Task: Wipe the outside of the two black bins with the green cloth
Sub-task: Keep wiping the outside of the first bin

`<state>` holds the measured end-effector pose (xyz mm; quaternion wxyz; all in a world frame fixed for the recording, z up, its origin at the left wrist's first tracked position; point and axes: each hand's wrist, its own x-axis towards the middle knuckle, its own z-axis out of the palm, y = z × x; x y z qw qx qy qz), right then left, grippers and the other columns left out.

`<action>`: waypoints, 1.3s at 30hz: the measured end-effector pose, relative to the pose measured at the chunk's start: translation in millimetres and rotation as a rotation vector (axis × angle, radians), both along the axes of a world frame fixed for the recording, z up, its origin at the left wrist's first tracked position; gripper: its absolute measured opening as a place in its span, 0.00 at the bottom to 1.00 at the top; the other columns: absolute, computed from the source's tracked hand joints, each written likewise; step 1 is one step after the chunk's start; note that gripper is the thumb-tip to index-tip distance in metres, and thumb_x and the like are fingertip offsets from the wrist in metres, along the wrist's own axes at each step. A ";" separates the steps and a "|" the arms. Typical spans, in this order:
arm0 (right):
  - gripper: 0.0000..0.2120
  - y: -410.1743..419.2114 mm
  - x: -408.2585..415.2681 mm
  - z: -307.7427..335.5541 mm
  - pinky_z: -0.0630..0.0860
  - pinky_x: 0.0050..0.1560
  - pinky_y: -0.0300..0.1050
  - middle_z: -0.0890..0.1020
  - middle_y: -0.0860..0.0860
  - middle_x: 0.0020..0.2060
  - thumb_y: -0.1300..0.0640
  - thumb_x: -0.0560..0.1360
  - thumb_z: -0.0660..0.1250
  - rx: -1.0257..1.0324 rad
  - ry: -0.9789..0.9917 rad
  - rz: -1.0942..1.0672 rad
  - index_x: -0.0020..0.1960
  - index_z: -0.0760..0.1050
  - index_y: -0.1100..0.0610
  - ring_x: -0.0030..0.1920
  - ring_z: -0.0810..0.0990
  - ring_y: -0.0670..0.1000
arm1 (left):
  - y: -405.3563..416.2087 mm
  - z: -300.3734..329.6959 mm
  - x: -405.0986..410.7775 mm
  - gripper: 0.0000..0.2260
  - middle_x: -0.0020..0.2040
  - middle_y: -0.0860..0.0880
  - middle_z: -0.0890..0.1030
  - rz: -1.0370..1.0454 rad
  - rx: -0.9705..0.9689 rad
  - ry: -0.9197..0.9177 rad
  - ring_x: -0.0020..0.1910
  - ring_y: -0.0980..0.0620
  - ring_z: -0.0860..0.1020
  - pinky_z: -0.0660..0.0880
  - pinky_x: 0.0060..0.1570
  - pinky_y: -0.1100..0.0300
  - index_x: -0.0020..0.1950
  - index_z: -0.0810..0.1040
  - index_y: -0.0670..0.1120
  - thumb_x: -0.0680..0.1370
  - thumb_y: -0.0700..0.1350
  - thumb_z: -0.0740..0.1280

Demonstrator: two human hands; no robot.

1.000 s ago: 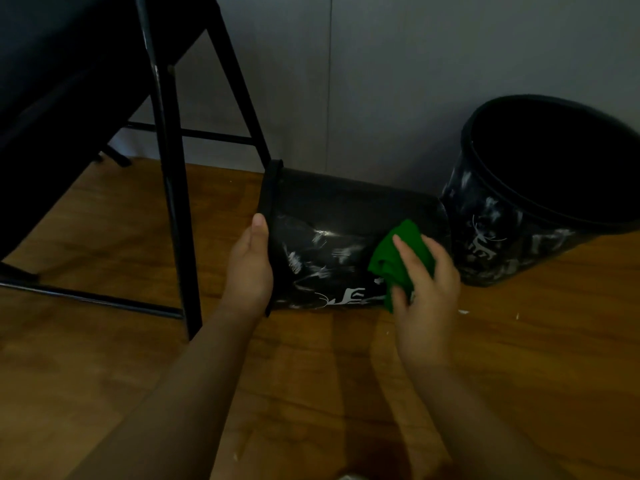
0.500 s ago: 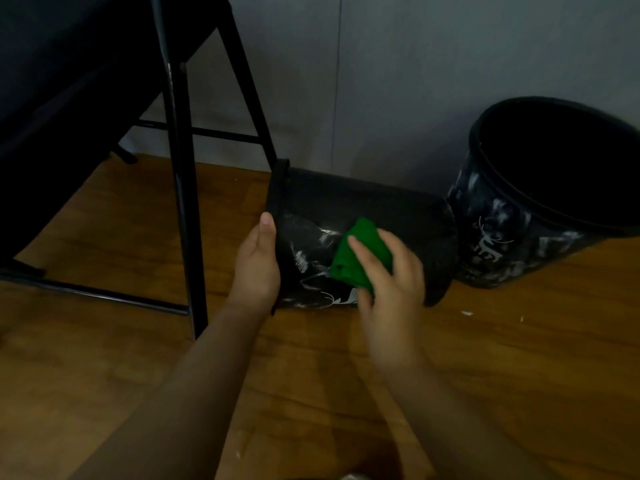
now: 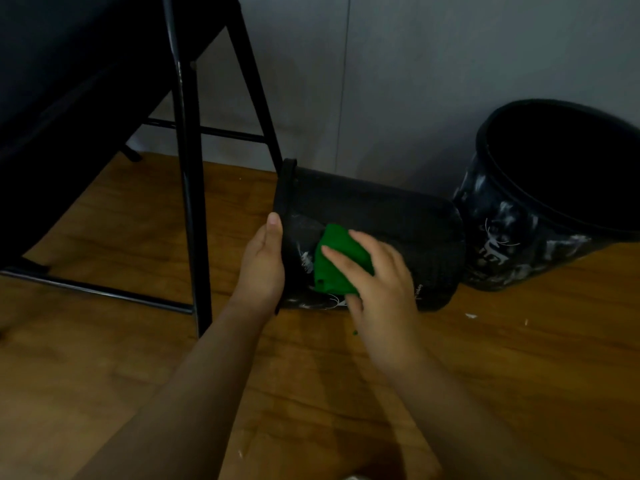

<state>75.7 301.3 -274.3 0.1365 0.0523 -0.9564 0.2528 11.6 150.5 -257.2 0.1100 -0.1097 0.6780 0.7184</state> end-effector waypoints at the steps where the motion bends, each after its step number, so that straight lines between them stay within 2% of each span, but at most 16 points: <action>1: 0.34 4.3 -1.9 -0.2 0.61 0.72 0.55 0.66 0.49 0.71 0.65 0.69 0.70 -0.009 -0.005 -0.023 0.71 0.69 0.44 0.72 0.60 0.53 | -0.3 0.5 0.2 0.22 0.57 0.50 0.83 -0.005 -0.001 0.003 0.55 0.54 0.83 0.81 0.48 0.64 0.67 0.76 0.48 0.84 0.58 0.52; 4: 0.32 9.9 -8.7 3.2 0.66 0.70 0.59 0.64 0.49 0.72 0.62 0.72 0.68 -0.156 -0.030 -0.259 0.72 0.67 0.45 0.73 0.60 0.53 | -1.2 1.2 -1.1 0.22 0.58 0.50 0.83 -0.032 -0.002 -0.001 0.56 0.53 0.81 0.79 0.52 0.60 0.67 0.75 0.50 0.84 0.59 0.51; 6: 0.30 -1.4 -10.9 7.9 0.67 0.70 0.59 0.63 0.49 0.73 0.59 0.72 0.65 -0.152 -0.014 -0.348 0.73 0.66 0.47 0.73 0.60 0.54 | 0.2 1.8 -1.8 0.21 0.58 0.50 0.82 -0.035 0.000 -0.010 0.57 0.53 0.81 0.78 0.53 0.59 0.66 0.75 0.51 0.84 0.59 0.51; 8: 0.30 -16.1 -11.1 11.2 0.64 0.71 0.58 0.62 0.49 0.74 0.57 0.71 0.63 -0.104 -0.023 -0.274 0.73 0.66 0.46 0.73 0.59 0.55 | 0.1 1.1 -2.7 0.21 0.57 0.50 0.83 -0.028 -0.003 -0.011 0.57 0.52 0.82 0.78 0.56 0.56 0.66 0.76 0.50 0.84 0.59 0.51; 11: 0.31 -20.8 -9.9 8.8 0.63 0.71 0.57 0.65 0.50 0.72 0.62 0.71 0.67 -0.002 -0.009 -0.023 0.72 0.68 0.46 0.72 0.62 0.55 | -1.5 -0.1 -3.0 0.22 0.58 0.50 0.84 -0.041 -0.006 0.003 0.57 0.53 0.82 0.77 0.59 0.53 0.67 0.77 0.50 0.84 0.59 0.51; 12: 0.32 -16.3 -11.0 7.9 0.64 0.71 0.57 0.66 0.50 0.72 0.63 0.70 0.68 0.003 -0.004 -0.007 0.71 0.68 0.46 0.71 0.62 0.55 | -2.0 0.2 -2.9 0.22 0.57 0.50 0.84 -0.045 -0.004 0.005 0.57 0.53 0.82 0.77 0.59 0.54 0.67 0.76 0.49 0.84 0.58 0.51; 17: 0.30 -8.2 -23.1 14.4 0.67 0.69 0.60 0.65 0.50 0.72 0.59 0.72 0.66 -0.121 -0.018 -0.277 0.73 0.67 0.47 0.72 0.62 0.55 | -1.9 0.6 -5.5 0.20 0.56 0.51 0.84 -0.048 -0.009 -0.020 0.57 0.53 0.82 0.77 0.60 0.52 0.63 0.78 0.53 0.83 0.60 0.52; 19: 0.29 -18.4 -25.4 18.3 0.66 0.69 0.59 0.66 0.51 0.72 0.60 0.72 0.66 -0.095 0.001 -0.237 0.72 0.68 0.48 0.71 0.63 0.56 | -2.1 -0.1 -6.6 0.21 0.55 0.51 0.85 -0.038 -0.009 -0.021 0.56 0.54 0.82 0.76 0.61 0.51 0.63 0.79 0.53 0.83 0.61 0.52; 22: 0.28 -23.6 -25.1 22.4 0.63 0.69 0.55 0.67 0.50 0.71 0.60 0.71 0.63 -0.010 -0.005 0.025 0.71 0.69 0.48 0.70 0.63 0.55 | -4.1 -2.4 -6.9 0.23 0.58 0.50 0.83 -0.063 -0.005 -0.016 0.58 0.52 0.81 0.75 0.64 0.48 0.67 0.77 0.50 0.83 0.60 0.51; 24: 0.28 -15.9 -26.9 24.5 0.63 0.69 0.54 0.67 0.49 0.71 0.60 0.72 0.62 0.022 -0.020 0.098 0.71 0.69 0.47 0.70 0.63 0.54 | -5.7 -3.2 -6.4 0.24 0.59 0.49 0.83 -0.075 0.003 -0.022 0.59 0.52 0.81 0.75 0.64 0.49 0.68 0.76 0.50 0.83 0.60 0.51; 27: 0.28 -9.0 -34.5 28.0 0.66 0.69 0.57 0.67 0.48 0.72 0.61 0.73 0.64 -0.029 -0.017 -0.040 0.71 0.69 0.48 0.70 0.63 0.55 | -5.1 -2.5 -5.4 0.23 0.57 0.49 0.84 -0.079 0.014 -0.036 0.58 0.51 0.82 0.77 0.60 0.51 0.66 0.77 0.50 0.83 0.60 0.52; 29: 0.28 -17.7 -36.6 31.0 0.66 0.68 0.58 0.66 0.47 0.73 0.62 0.73 0.66 -0.037 -0.024 -0.106 0.71 0.69 0.48 0.69 0.64 0.55 | -4.4 -1.2 -4.9 0.22 0.57 0.49 0.84 -0.076 0.021 -0.042 0.58 0.51 0.82 0.76 0.61 0.49 0.66 0.77 0.51 0.83 0.60 0.52; 32: 0.27 -33.2 -33.3 32.5 0.65 0.69 0.54 0.65 0.46 0.73 0.60 0.73 0.62 -0.012 -0.035 0.035 0.71 0.69 0.47 0.69 0.64 0.53 | -6.8 -2.2 -4.3 0.21 0.55 0.49 0.85 -0.058 0.032 -0.048 0.56 0.51 0.83 0.76 0.60 0.49 0.63 0.79 0.51 0.83 0.60 0.53; 35: 0.27 -27.3 -32.4 34.1 0.65 0.68 0.53 0.65 0.45 0.73 0.62 0.73 0.62 0.004 -0.054 0.150 0.71 0.69 0.47 0.68 0.64 0.53 | -10.0 -3.2 -2.6 0.18 0.49 0.52 0.86 -0.042 0.031 -0.054 0.50 0.54 0.84 0.78 0.53 0.55 0.58 0.81 0.54 0.83 0.60 0.54; 39: 0.28 -20.7 -40.9 36.4 0.64 0.68 0.54 0.66 0.46 0.73 0.63 0.74 0.65 -0.037 -0.051 -0.039 0.72 0.68 0.47 0.69 0.63 0.54 | -11.8 -1.1 -3.5 0.21 0.54 0.49 0.85 -0.068 0.049 -0.084 0.53 0.51 0.84 0.79 0.52 0.54 0.63 0.79 0.51 0.81 0.62 0.56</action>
